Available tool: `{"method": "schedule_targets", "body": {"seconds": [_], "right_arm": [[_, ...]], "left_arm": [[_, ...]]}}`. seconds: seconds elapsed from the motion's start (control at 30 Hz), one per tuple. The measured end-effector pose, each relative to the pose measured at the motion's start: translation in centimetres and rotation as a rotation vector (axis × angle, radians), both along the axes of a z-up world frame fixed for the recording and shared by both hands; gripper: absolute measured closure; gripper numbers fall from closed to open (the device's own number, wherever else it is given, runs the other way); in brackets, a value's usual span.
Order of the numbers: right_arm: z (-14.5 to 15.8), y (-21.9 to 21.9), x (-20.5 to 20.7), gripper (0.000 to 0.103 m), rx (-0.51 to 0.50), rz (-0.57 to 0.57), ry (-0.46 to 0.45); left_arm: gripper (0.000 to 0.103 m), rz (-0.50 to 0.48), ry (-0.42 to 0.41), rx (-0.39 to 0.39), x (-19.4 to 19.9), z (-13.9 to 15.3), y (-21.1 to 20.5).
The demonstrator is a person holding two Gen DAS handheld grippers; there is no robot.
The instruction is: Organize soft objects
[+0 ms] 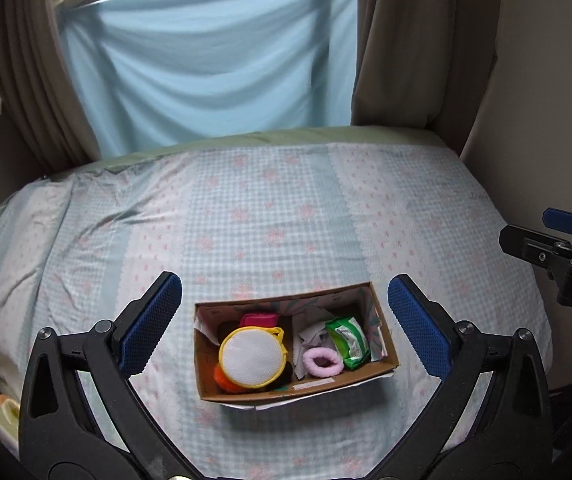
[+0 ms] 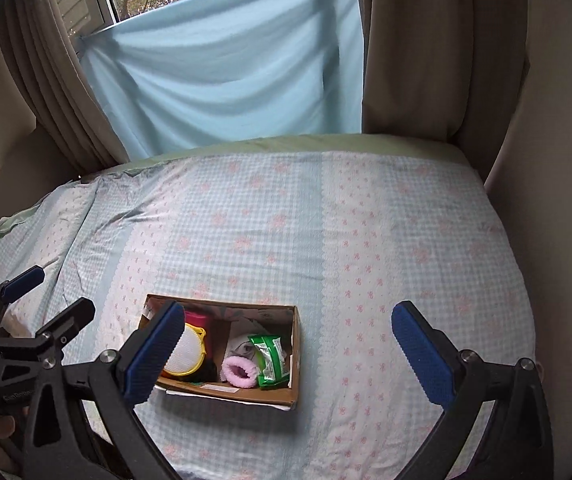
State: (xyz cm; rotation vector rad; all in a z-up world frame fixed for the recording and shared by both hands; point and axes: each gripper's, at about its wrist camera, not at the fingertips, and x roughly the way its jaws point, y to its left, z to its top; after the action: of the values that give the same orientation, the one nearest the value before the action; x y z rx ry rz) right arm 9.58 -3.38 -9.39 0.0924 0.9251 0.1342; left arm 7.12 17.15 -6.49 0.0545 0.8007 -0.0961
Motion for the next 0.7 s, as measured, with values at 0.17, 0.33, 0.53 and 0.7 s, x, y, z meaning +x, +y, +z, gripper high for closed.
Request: {"method": "schedule_targets", "body": {"seconds": [0.17,0.33,0.53,0.7], "right_arm": [[5.1,-2.0,-3.5,0.0,-0.055,-0.028,-0.136],[7.2,-4.1,-6.4,0.0,-0.093,-0.078,-0.214],[7.2,-6.1,-8.4,0.0,-0.1,-0.108,-0.242],[7.4,-6.7,-9.3,0.0,-0.094,-0.109,-0.257]], "left_arm": [[0.0,0.031,-0.12,-0.046,-3.2,4.5,-1.5],[0.0,0.051,-0.172,-0.065,-5.8,5.9,-3.0],[0.0,0.064,-0.187,-0.068,-7.6,6.0,-4.4],[0.0,0.066,-0.19,-0.07,-8.2,6.0,-5.1]]}}
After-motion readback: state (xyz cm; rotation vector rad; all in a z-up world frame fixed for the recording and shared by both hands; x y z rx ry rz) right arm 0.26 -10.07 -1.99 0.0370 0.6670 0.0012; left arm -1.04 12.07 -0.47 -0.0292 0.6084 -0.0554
